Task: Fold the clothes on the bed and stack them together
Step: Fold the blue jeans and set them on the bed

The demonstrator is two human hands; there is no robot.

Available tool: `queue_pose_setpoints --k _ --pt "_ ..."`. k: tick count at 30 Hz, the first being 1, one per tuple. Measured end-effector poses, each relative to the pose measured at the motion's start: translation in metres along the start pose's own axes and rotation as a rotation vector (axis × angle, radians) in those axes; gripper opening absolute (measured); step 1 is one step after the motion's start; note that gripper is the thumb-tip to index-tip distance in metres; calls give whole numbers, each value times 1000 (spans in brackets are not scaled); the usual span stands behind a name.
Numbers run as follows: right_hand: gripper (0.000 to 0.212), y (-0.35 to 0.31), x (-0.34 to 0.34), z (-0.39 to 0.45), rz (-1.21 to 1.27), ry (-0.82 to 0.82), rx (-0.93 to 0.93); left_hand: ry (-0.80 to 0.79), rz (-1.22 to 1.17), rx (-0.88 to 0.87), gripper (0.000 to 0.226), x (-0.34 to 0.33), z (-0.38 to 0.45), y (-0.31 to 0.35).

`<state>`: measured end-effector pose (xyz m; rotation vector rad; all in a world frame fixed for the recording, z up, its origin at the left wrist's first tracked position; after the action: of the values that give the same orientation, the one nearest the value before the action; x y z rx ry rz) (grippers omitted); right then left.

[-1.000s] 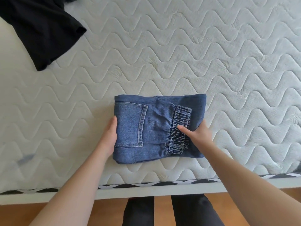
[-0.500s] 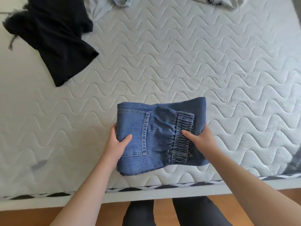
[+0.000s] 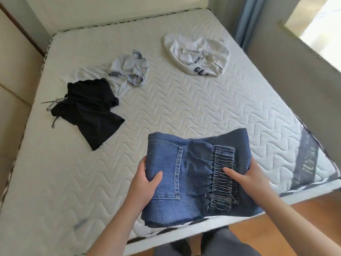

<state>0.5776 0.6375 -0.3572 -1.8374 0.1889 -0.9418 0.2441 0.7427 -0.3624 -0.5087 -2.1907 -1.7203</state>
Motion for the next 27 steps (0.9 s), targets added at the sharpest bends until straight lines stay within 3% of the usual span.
queue_pose_setpoints --k 8,17,27 --pt "51 -11 104 -80 111 256 -51 -241 14 -161 57 -20 -34 91" --pt "52 17 250 -185 155 568 -97 -485 -37 -336 55 -97 -150 178" --pt "50 92 404 -304 255 737 -156 -761 -147 -234 45 -179 -318 218"
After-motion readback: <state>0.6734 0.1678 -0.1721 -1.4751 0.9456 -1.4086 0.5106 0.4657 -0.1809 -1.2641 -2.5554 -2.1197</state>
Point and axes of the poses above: each hand's wrist, its own z-axis towards the middle knuckle, its own x-axis out of the back of the hand, y = z × x, the point moved 7 cm from there along z, towards the middle knuckle, and after that the axes turned 13 degrees about y, right-handed, at the moved point
